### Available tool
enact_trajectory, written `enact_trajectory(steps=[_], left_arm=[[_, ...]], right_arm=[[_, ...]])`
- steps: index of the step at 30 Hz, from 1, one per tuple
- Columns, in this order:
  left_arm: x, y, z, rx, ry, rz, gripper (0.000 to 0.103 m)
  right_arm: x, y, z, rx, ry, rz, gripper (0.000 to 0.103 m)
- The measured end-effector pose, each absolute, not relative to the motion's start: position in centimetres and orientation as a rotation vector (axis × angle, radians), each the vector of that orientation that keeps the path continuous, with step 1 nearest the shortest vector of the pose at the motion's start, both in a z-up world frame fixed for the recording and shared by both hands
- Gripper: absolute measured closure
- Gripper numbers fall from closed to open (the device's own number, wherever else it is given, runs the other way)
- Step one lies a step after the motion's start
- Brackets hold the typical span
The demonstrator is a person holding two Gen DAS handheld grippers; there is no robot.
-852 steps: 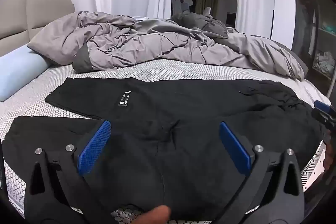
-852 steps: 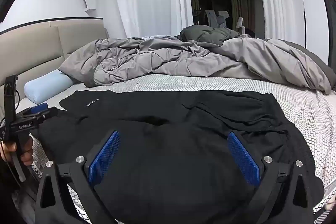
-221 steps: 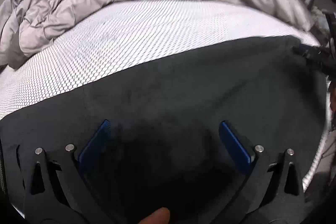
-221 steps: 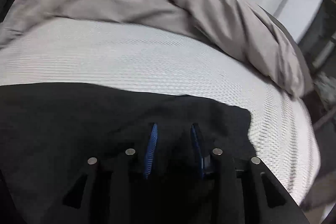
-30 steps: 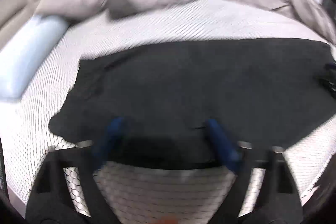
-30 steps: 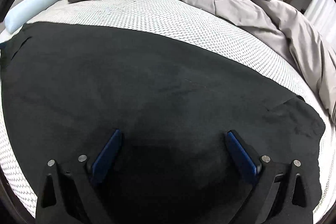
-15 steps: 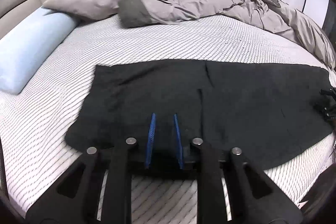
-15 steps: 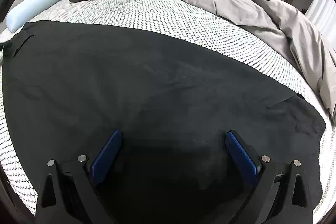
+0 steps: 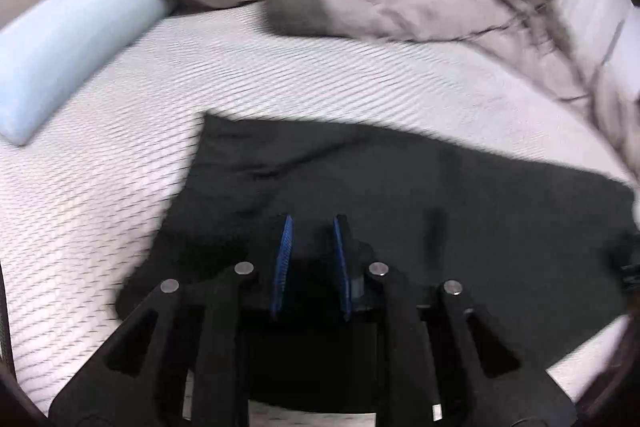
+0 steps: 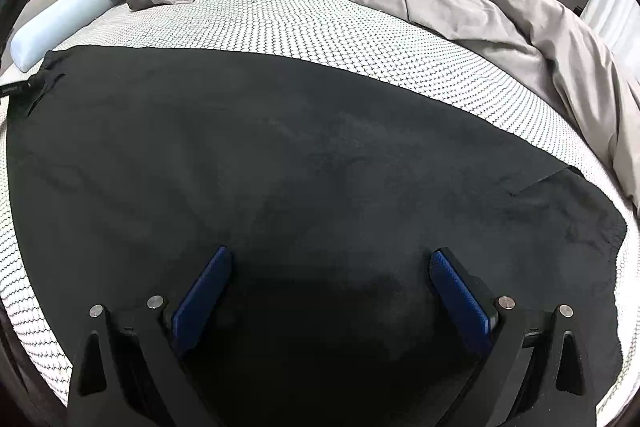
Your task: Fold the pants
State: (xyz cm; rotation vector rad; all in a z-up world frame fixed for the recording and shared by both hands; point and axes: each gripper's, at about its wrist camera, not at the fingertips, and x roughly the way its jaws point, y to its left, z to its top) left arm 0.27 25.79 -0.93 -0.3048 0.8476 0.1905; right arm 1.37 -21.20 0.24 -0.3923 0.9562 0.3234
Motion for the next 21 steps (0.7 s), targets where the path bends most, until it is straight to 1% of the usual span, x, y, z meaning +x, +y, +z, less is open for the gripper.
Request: enact_trajectory(steps=[3,6,8,12,17,18,19,20,21], left_arm=[[2.8,24.0,-0.8,-0.245,0.869,0.189,0.068],[5.8,23.3,-2.4,-0.177,0.949,0.279,0.068],[5.6,24.8,-3.3,-0.215,0.945,0.327,0.065],[4.3,26.8,-2.8,-0.253,0.925,0.383,0.068],[2.3,23.5,-0.7,-0.254,0.887,0.337,0.067],[1.6,21.7,0.1,-0.255,0.861,0.284,0.064],[1.3,20.1,0.4,-0.255,0.842,0.247,0.054],[1.3,18.6,0.8,-0.250,0.827,0.209,0.047],[1.3,15.8,1.1,-0.239,0.811,0.147,0.034]], right_arm=[[1.2,-20.3,0.6,-0.359,0.957,0.367,0.002],[1.0,-19.1,0.4,-0.356,0.969,0.411,0.002],[0.7,-18.5,0.1,-0.406,0.963,0.406,0.002],[1.0,-19.7,0.1,-0.421,0.964,0.352,0.002],[1.3,-21.6,0.7,-0.351,0.973,0.305,0.002],[0.9,-21.4,0.9,-0.349,0.966,0.322,0.002],[0.6,-21.0,1.2,-0.343,0.962,0.349,0.002],[0.1,-20.4,1.5,-0.336,0.955,0.386,0.002],[-0.3,-19.8,1.7,-0.334,0.949,0.411,0.002]])
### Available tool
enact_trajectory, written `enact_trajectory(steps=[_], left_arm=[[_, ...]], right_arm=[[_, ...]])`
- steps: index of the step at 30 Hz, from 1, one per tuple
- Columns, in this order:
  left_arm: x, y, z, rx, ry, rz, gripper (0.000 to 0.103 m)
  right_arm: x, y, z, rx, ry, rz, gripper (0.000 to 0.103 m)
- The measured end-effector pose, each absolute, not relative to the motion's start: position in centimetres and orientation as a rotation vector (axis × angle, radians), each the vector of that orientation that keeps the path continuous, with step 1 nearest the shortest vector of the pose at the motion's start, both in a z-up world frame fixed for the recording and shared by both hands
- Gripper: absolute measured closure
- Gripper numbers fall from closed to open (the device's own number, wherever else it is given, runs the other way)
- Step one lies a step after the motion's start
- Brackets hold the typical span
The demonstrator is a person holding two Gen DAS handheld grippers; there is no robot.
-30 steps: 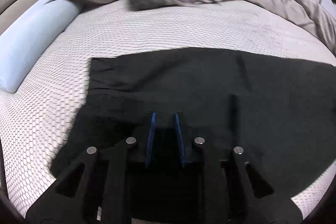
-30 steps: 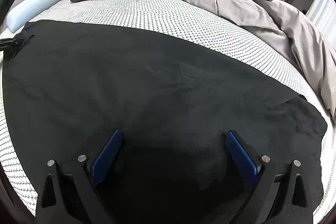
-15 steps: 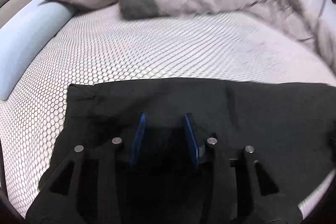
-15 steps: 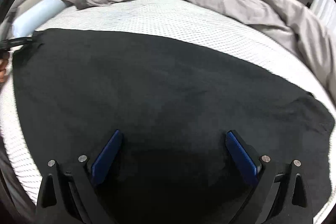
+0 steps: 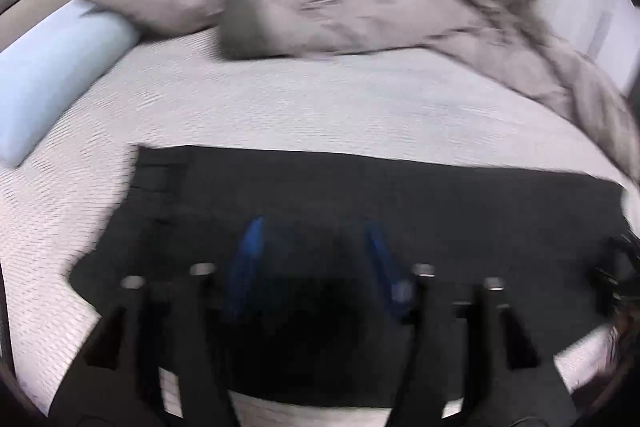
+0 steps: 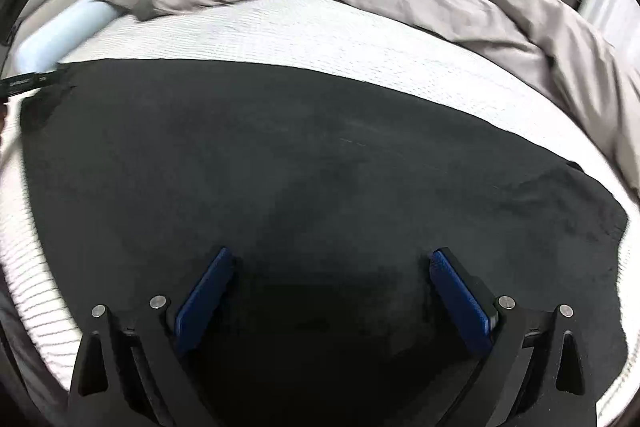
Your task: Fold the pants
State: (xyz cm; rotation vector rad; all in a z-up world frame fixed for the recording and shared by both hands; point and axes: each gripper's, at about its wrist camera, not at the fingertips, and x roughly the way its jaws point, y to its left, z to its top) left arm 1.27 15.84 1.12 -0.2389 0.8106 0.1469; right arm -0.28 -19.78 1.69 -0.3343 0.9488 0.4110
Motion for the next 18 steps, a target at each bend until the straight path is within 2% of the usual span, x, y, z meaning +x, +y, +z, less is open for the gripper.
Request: enact_trajectory(steps=[1,3,8,13,18], left_arm=[[1.5,14.1,1.2,-0.235,0.812,0.106,0.024],[3.1,9.2,0.0,-0.221,0.853,-0.034,0.018],[4.5,2.4,-4.3,0.031,1.000,-0.121,0.017],[2.8,4.3,-3.8,-0.004,1.002,-0.070,0.005],[2.3,6.4,-1.9,-0.072,0.967,-0.011,0.010]], right_arm=[[-0.5,-19.3,1.7,-0.334,0.950,0.429,0.002],[-1.0,-17.8,1.3,-0.332,0.960,0.474,0.002],[-1.2,-17.0,-0.1,-0.372,0.983,0.479,0.003],[-0.9,-23.0,0.5,-0.445,0.989,0.358,0.003],[-0.1,-32.0,1.3,-0.298,1.012,0.138,0.002]])
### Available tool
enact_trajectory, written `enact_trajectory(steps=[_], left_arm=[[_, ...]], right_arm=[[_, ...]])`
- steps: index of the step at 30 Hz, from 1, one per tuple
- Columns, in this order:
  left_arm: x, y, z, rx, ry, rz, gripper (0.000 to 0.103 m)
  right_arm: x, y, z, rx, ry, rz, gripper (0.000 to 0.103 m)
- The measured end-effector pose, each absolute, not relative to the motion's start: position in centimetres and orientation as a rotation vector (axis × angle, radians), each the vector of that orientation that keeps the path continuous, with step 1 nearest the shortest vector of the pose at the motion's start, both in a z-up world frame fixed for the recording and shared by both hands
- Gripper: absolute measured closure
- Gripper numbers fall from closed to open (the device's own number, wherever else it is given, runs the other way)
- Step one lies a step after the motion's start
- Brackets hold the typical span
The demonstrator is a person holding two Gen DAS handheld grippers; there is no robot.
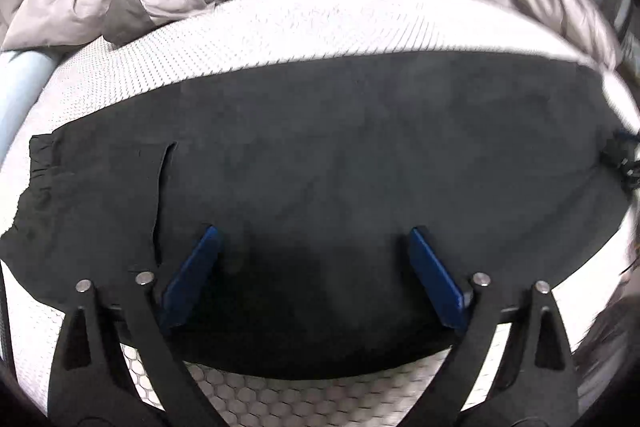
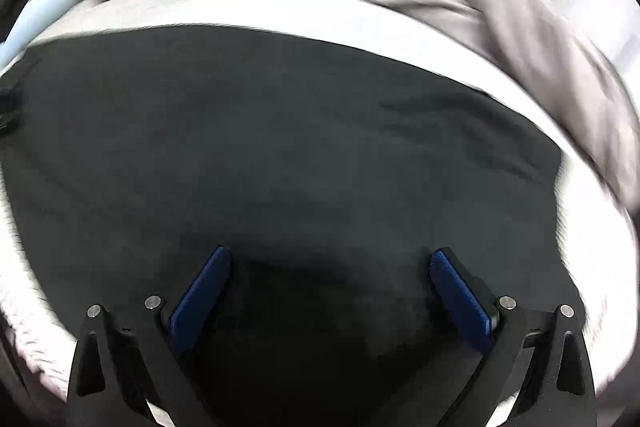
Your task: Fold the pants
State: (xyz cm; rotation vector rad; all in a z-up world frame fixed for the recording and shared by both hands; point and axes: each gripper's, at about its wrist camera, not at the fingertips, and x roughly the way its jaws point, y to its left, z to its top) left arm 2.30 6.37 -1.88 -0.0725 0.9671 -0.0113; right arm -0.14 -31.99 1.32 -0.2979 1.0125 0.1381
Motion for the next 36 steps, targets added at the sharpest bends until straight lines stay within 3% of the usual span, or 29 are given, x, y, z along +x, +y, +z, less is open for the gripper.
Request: enact_trajectory(steps=[6,11,13,17,24,32,36], left_arm=[[4.6,-1.6,1.0,-0.036,0.891,-0.175,0.010],[5.7,-10.0,-1.7,0.084,0.985,-0.338,0.010],[5.3,-11.8,-2.8,0.160,0.972,-0.323,0.004],[5.1,-11.4,-2.7,0.121,0.975,-0.345,0.002],[6.3,-10.3,-3.1,0.118,0.971,-0.356,0.000],[8.1,-9.2,-0.4,0.113,0.893,-0.282,0.005],[10.8,-8.6,-1.2,0.078,0.934,-0.231,0.006]], right_arm=[[-1.5,-27.8,4.0,-0.236,0.925,0.306,0.002],[-2.9,-20.7,1.4,-0.435,0.958,0.433,0.002],[-3.3,-21.2,0.5,-0.468,0.964,0.445,0.002],[-2.8,-28.7,1.1,-0.493,0.958,0.210,0.002],[-0.7,-42.2,1.7,-0.275,0.969,-0.197,0.002],[-3.3,-39.8,6.0,-0.153,0.829,-0.047,0.002],[-1.5,-32.2,4.7,-0.144,0.897,0.210,0.003]])
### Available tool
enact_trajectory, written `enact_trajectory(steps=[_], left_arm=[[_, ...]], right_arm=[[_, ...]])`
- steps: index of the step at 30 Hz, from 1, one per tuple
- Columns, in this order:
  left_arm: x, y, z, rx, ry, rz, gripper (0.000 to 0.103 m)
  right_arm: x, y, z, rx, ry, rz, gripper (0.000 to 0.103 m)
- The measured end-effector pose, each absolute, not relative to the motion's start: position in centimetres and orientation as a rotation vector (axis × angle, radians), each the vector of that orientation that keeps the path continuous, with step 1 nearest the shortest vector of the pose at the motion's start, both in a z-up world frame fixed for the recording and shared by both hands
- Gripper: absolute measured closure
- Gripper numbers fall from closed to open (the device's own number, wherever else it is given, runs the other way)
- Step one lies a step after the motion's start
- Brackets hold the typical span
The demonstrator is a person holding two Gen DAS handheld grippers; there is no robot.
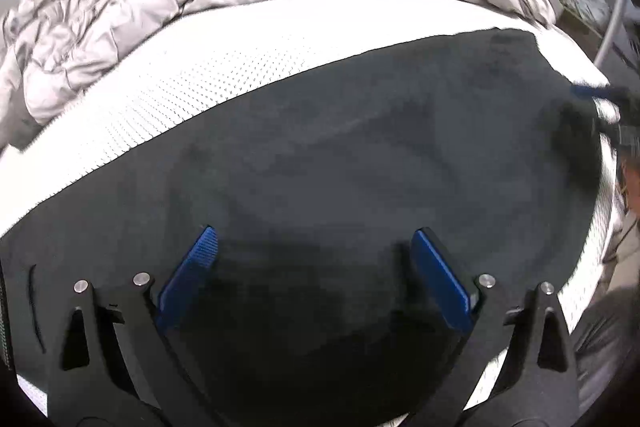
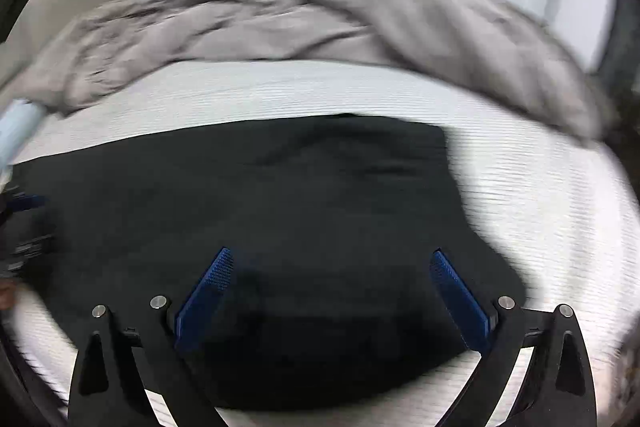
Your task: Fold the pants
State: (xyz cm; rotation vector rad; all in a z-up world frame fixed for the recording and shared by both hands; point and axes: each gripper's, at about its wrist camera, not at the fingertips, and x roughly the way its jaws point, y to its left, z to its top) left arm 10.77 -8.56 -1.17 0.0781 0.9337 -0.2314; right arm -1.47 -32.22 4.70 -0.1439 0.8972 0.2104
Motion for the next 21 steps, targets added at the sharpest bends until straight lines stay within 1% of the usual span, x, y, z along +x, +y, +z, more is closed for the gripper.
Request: enact_trajectory(steps=[3,6,8,11,14,16,18,21], left_arm=[[12.5,-8.7,-2.9,0.075,0.999,-0.238,0.006],[12.7,-8.2,-3.5,0.084,0.991,-0.250,0.005],[12.6,-7.4,-3.4,0.078,0.993,-0.234,0.005],[12.3,-6.4,-3.7,0.084,0.994,-0.216,0.005],[12.0,-5.7,-3.7,0.074,0.993,-0.211,0.005],[11.8,-5.2,-3.6,0.068,0.984,-0.204,0.006],[11.4,-5.1,-3.1,0.064,0.977,-0.194,0.009],[11.1,-5.2,-1.6,0.052,0.944,-0.204,0.009]], right_arm=[[0.5,-28.2,2.2,-0.271,0.958,0.309,0.003],[0.7,-26.8,0.3,-0.405,0.972,0.308,0.003],[0.9,-29.2,0.7,-0.356,0.989,0.240,0.003],[2.3,-35.3,0.8,-0.340,0.961,-0.036,0.004],[2.8,-40.8,0.9,-0.207,0.953,-0.209,0.003],[2.7,-41.2,1.5,-0.149,0.950,-0.186,0.003],[2.0,-39.8,2.6,-0.188,0.922,-0.198,0.003],[1.6,-37.0,4.3,-0.217,0.875,-0.100,0.003]])
